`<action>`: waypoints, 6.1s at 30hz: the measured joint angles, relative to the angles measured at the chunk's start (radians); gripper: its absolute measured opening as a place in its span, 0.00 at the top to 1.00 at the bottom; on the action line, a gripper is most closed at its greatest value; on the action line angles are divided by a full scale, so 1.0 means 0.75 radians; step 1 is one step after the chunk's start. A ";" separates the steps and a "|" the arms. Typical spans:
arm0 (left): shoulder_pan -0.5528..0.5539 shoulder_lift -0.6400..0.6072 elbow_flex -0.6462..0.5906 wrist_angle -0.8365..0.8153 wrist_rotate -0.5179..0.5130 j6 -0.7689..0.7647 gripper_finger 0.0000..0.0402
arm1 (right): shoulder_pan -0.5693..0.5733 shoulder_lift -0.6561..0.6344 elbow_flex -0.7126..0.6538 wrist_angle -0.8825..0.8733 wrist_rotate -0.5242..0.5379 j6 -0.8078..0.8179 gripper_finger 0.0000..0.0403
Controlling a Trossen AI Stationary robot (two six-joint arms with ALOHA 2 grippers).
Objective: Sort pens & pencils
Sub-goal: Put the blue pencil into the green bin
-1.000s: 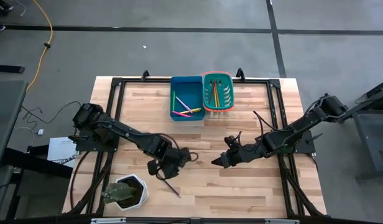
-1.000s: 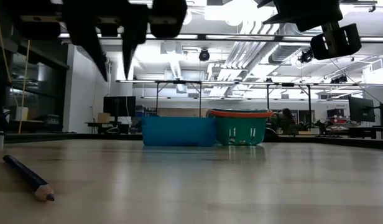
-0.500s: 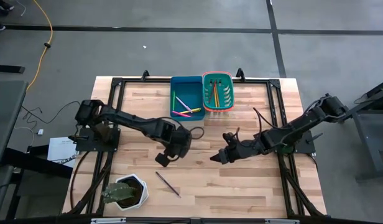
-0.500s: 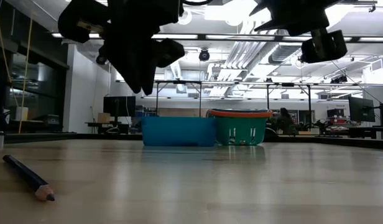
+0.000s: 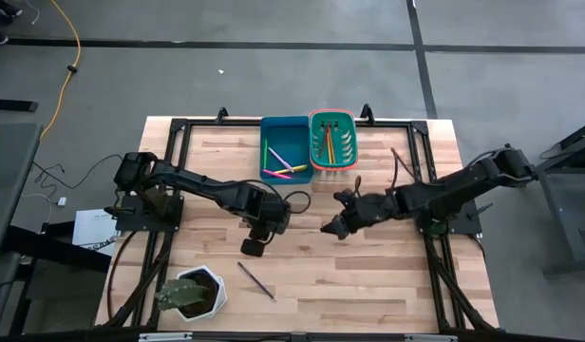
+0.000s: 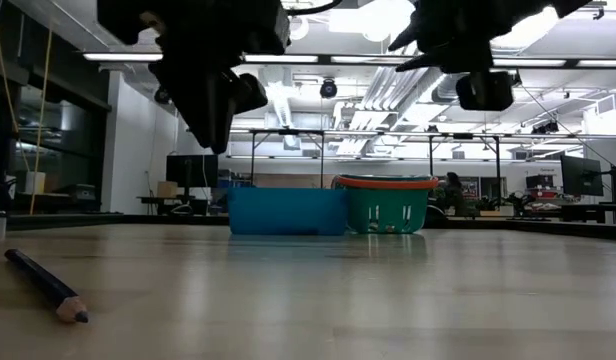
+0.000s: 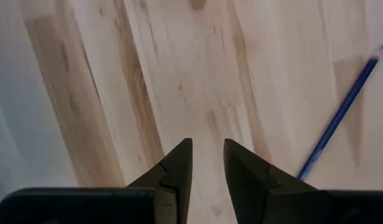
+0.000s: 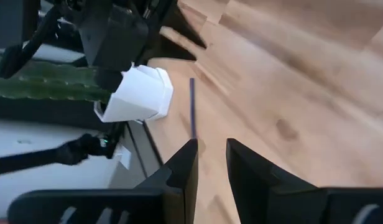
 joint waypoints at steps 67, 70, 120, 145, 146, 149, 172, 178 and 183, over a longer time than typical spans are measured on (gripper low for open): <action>-0.376 0.204 0.172 0.210 0.032 -2.609 0.80 | -0.720 -0.512 -0.001 -0.908 -1.008 -1.486 0.81; -0.373 0.204 0.172 0.196 0.031 -2.614 0.80 | -0.720 -0.512 -0.001 -0.908 -1.022 -1.491 0.81; -0.367 0.211 0.131 -0.150 0.089 -2.558 0.80 | -0.720 -0.510 -0.001 -0.928 -1.026 -1.502 0.81; -0.475 0.313 0.137 -0.144 0.123 -2.192 0.80 | -0.720 -0.452 -0.001 -0.863 -1.017 -1.478 0.81; -0.477 0.313 0.137 -0.154 0.121 -2.143 0.80 | -0.720 -0.442 -0.001 -0.837 -1.016 -1.461 0.81; -0.474 0.313 0.137 -0.192 0.105 -1.998 0.80 | -0.720 -0.412 -0.001 -0.771 -1.016 -1.407 0.81; -0.472 0.313 0.137 -0.254 -0.104 -1.103 0.80 | -0.799 -0.325 -0.001 -0.566 -0.945 -1.131 0.81; -0.472 0.313 0.116 -0.173 -0.110 -1.007 0.80 | -0.840 -0.325 -0.001 -0.566 -0.945 -1.131 0.81; -0.480 0.313 0.094 -0.091 -0.112 -0.987 0.80 | -0.870 -0.325 -0.001 -0.565 -0.945 -1.138 0.81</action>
